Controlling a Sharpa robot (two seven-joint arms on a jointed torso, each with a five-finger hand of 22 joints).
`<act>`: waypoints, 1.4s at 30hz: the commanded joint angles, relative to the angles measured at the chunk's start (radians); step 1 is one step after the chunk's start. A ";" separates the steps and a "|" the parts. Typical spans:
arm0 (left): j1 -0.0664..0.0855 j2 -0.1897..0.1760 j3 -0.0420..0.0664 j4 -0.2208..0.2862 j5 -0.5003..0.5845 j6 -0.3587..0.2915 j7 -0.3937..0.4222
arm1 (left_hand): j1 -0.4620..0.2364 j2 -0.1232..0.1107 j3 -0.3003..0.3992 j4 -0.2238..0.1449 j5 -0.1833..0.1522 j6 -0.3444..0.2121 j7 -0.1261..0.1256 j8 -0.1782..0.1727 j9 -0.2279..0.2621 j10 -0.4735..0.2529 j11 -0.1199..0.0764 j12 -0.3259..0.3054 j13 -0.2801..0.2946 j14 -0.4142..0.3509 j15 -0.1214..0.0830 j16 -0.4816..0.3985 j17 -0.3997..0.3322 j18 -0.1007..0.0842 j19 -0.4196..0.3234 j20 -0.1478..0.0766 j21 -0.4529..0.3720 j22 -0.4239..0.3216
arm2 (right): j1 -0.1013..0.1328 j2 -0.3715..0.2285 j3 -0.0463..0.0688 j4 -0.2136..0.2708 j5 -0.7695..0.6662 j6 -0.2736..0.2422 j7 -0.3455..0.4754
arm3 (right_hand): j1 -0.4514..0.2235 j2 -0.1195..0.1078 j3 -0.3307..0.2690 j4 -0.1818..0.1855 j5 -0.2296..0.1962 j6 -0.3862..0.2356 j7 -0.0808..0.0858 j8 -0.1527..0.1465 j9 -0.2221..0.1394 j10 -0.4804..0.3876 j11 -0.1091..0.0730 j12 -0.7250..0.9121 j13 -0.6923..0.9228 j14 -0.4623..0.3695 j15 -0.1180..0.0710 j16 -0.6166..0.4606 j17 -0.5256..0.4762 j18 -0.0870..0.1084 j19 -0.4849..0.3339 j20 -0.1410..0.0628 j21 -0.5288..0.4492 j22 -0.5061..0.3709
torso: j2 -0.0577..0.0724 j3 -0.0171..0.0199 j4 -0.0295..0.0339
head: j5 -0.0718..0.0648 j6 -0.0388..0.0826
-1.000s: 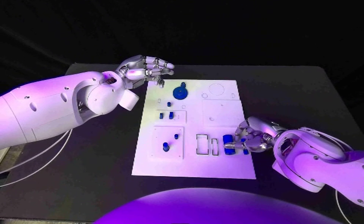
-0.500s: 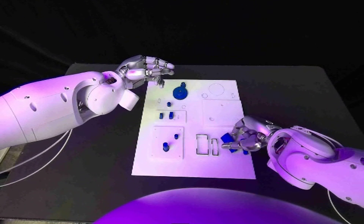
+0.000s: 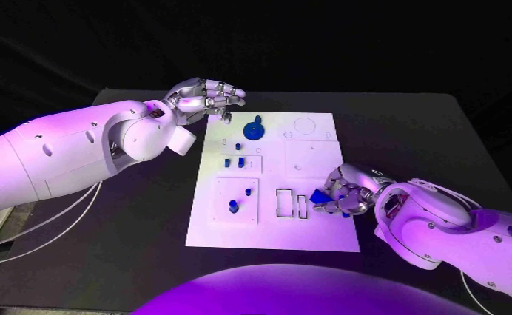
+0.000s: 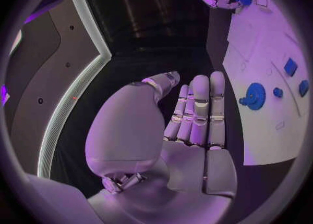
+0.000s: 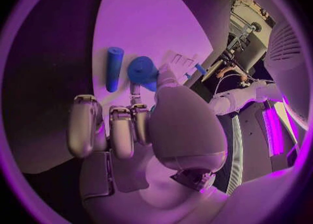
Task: Assemble the parts on the task board
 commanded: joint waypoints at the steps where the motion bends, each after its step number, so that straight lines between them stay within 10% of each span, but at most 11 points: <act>1: 0.000 0.001 0.001 0.003 0.003 0.016 0.004 | -0.010 -0.003 -0.006 0.002 0.005 -0.005 0.013 0.007 0.001 -0.008 -0.001 0.003 0.001 -0.003 0.004 0.004 0.001 0.014 0.007 0.002 -0.006 -0.001 | -0.002 -0.006 -0.006 0.009 0.026 -0.021 -0.029 | 0.035 0.057 0.007 0.001 0.006 0.025 -0.014 0.009 0.011 0.040 -0.008 0.006 0.153 0.088 -0.009 0.007 0.169 -0.008 0.013 -0.008 0.009 0.167 | 0.000 -0.0002 -0.0001 | -0.001 0.000; 17: 0.000 0.005 0.001 0.001 0.003 0.014 0.003 | -0.010 -0.003 -0.006 0.002 0.005 -0.005 0.013 0.007 0.001 -0.008 -0.001 0.003 0.001 -0.003 0.004 0.004 0.001 0.014 0.007 0.002 -0.006 -0.001 | 0.064 -0.002 -0.003 0.077 0.257 -0.065 0.019 | -0.087 0.108 -0.009 0.003 0.004 0.057 -0.025 0.007 0.019 0.052 -0.018 0.013 0.164 0.090 -0.019 0.009 0.179 -0.011 0.021 -0.018 0.021 0.177 | 0.001 0.0002 0.0006 | -0.005 0.002; 42: 0.000 0.009 0.001 0.001 0.003 0.019 -0.001 | -0.011 -0.001 -0.006 0.002 0.005 -0.007 0.013 0.008 0.002 -0.013 -0.001 0.006 0.002 -0.004 0.005 0.006 0.002 0.014 0.008 0.002 -0.006 -0.002 | 0.021 0.135 -0.004 -0.012 0.277 0.005 -0.004 | -0.154 0.106 -0.073 0.003 0.001 0.058 -0.026 0.010 0.033 0.052 -0.019 0.009 0.165 0.089 -0.020 0.007 0.173 -0.009 0.017 -0.020 0.006 0.174 | 0.002 0.0011 0.0013 | 0.002 0.000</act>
